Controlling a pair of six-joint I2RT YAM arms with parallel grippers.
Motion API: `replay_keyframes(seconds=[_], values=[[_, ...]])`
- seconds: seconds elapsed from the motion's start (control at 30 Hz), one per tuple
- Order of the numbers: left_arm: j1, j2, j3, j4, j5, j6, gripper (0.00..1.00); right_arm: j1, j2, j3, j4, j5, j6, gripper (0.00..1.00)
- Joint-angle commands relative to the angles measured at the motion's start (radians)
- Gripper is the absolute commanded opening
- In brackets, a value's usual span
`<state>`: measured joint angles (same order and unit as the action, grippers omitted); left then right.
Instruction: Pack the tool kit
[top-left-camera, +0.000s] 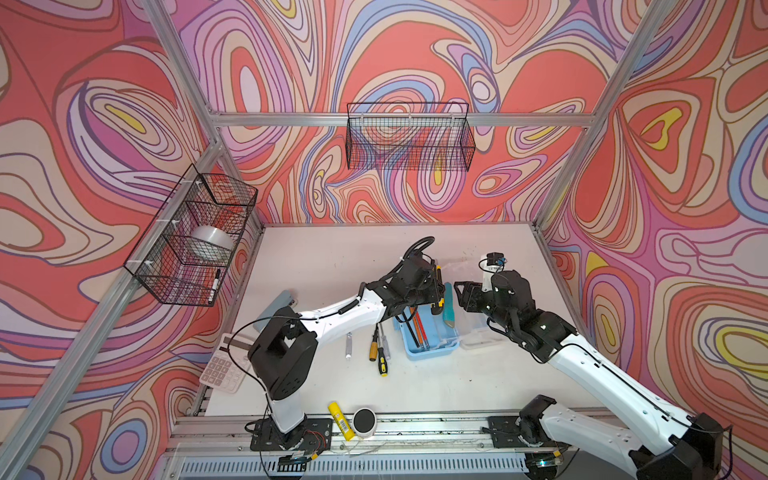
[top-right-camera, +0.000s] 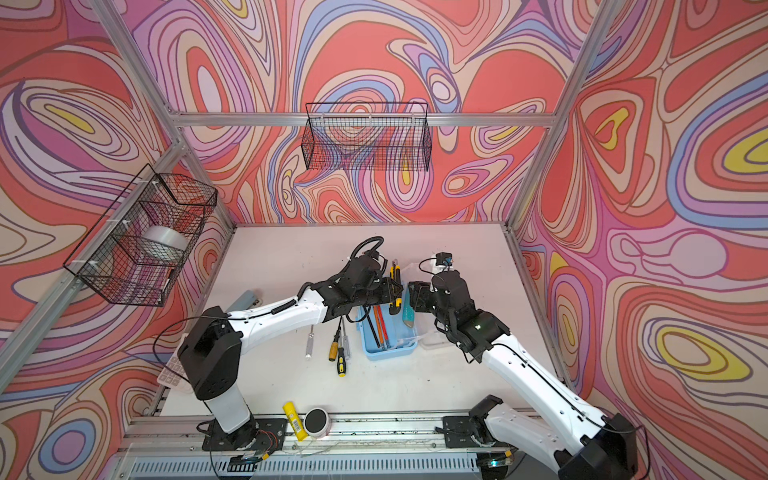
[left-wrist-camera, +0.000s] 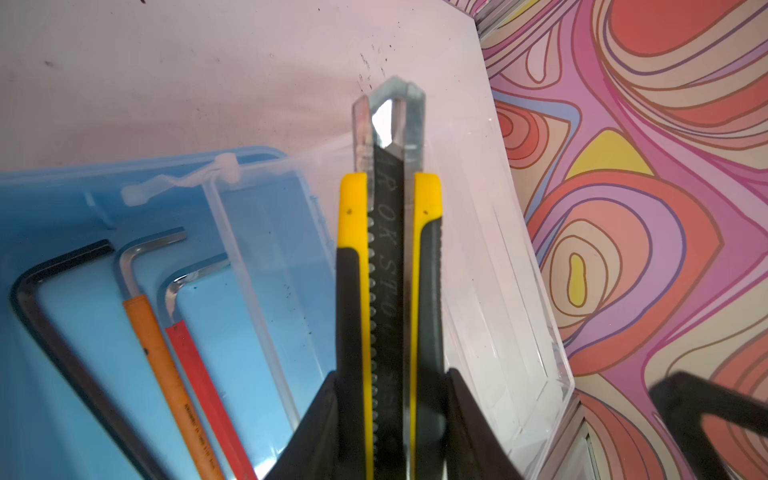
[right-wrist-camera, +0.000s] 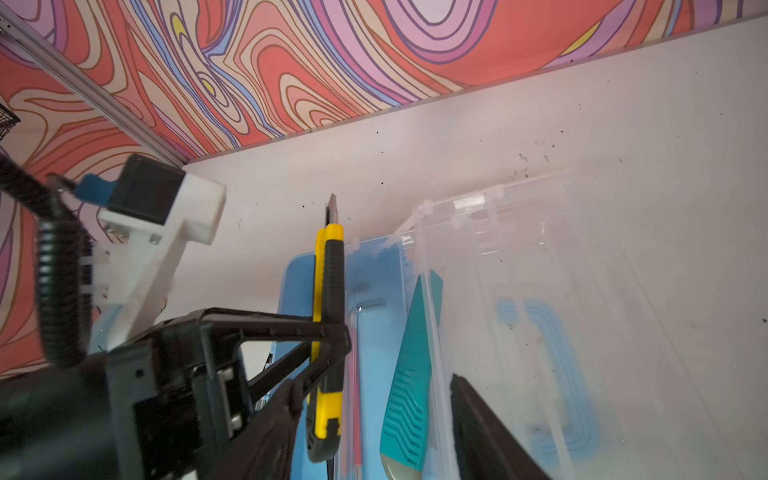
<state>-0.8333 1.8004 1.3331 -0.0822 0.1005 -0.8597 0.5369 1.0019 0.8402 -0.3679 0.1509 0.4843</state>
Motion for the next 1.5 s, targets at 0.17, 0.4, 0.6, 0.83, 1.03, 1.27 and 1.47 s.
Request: replay_keyframes(seconds=[0.17, 0.4, 0.6, 0.83, 1.03, 1.27, 1.47], values=[[-0.009, 0.076, 0.080, -0.028, -0.024, -0.012, 0.44, -0.006, 0.008, -0.023, -0.007, 0.012, 0.003, 0.60], [-0.012, 0.104, 0.108, -0.071, -0.040, 0.012, 0.65, -0.006, 0.045, -0.028, 0.018, -0.015, 0.011, 0.60], [-0.020, 0.024, 0.051, -0.055, -0.085, 0.091, 0.99, -0.005, 0.067, 0.000, 0.006, -0.049, 0.008, 0.59], [-0.020, -0.266, -0.258, 0.075, -0.279, 0.205, 1.00, 0.077, 0.131, 0.054, -0.009, -0.019, 0.025, 0.55], [-0.004, -0.521, -0.392, -0.079, -0.359, 0.325, 1.00, 0.285, 0.221, 0.126, -0.019, 0.110, 0.058, 0.54], [0.007, -0.693, -0.447, -0.452, -0.506, 0.319, 1.00, 0.526, 0.403, 0.238, -0.075, 0.228, 0.110, 0.51], [0.020, -0.789, -0.554, -0.544, -0.493, 0.252, 1.00, 0.574, 0.534, 0.262, -0.059, 0.159, 0.164, 0.45]])
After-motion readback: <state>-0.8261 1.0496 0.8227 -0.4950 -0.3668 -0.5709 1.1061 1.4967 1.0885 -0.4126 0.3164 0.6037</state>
